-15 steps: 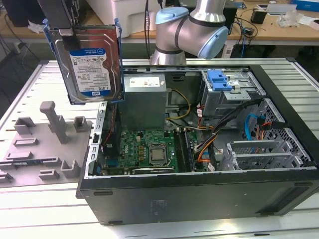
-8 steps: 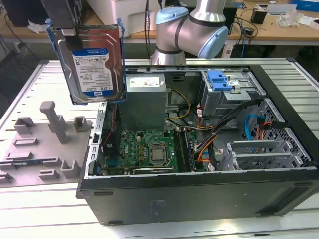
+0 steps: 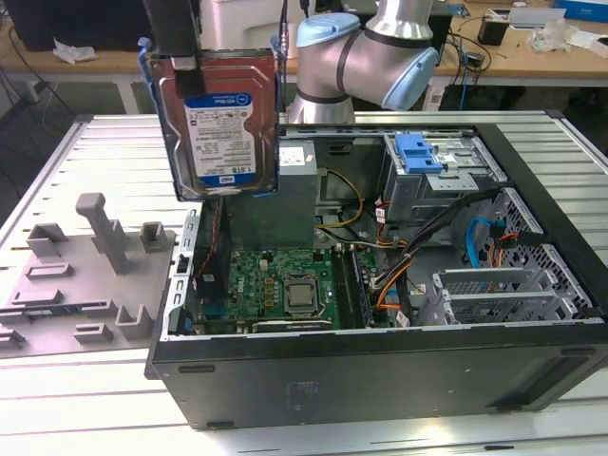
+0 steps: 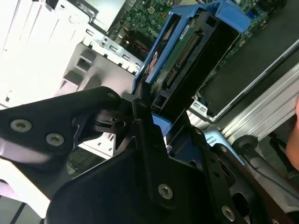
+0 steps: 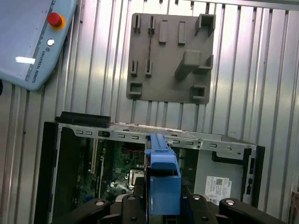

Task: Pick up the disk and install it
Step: 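Pick up the disk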

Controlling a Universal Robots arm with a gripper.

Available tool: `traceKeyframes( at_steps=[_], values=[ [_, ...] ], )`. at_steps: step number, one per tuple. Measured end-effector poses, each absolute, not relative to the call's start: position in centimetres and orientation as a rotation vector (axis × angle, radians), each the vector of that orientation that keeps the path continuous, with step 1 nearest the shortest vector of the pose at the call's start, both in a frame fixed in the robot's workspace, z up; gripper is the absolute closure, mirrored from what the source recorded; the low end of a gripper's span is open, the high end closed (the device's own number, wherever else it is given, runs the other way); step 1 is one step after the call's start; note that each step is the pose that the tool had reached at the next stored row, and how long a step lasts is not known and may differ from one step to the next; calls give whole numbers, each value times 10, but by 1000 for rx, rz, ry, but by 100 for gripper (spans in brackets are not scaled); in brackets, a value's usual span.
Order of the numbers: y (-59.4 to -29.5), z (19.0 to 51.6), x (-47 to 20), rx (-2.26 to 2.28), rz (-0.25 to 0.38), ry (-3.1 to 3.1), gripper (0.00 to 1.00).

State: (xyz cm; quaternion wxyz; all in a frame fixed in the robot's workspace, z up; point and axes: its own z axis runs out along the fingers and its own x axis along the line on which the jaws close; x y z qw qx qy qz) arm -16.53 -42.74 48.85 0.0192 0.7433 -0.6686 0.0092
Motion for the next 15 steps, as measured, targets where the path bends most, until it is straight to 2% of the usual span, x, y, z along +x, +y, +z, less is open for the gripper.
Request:
traceKeyframes(
  at_steps=[15],
  values=[
    [-433,489,-115,2308,31,-2077,64]
  ],
)
